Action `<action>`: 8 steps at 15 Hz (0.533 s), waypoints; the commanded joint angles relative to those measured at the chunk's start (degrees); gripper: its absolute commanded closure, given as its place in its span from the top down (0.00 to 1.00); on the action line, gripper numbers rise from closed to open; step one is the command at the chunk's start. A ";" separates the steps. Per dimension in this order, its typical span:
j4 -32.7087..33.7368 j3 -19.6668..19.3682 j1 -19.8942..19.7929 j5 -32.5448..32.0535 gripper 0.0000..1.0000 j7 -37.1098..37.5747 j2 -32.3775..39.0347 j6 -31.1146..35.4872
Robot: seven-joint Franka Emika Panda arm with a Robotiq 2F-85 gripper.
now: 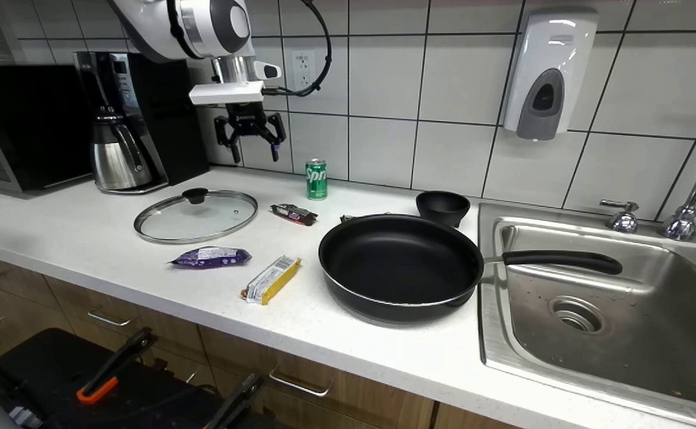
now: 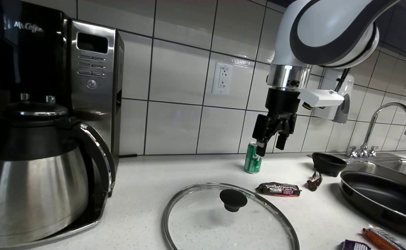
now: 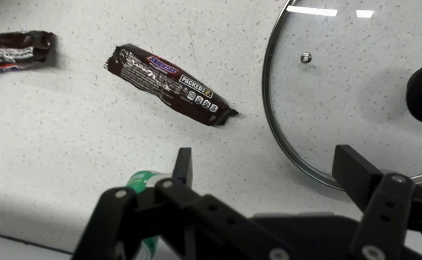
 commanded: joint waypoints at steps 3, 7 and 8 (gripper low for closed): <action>-4.62 -0.66 -2.31 6.11 1.00 6.27 -2.48 5.44; -4.99 -1.01 -3.21 5.80 1.00 3.14 -1.54 4.65; -5.38 -0.61 -3.78 5.98 1.00 0.35 -1.51 4.68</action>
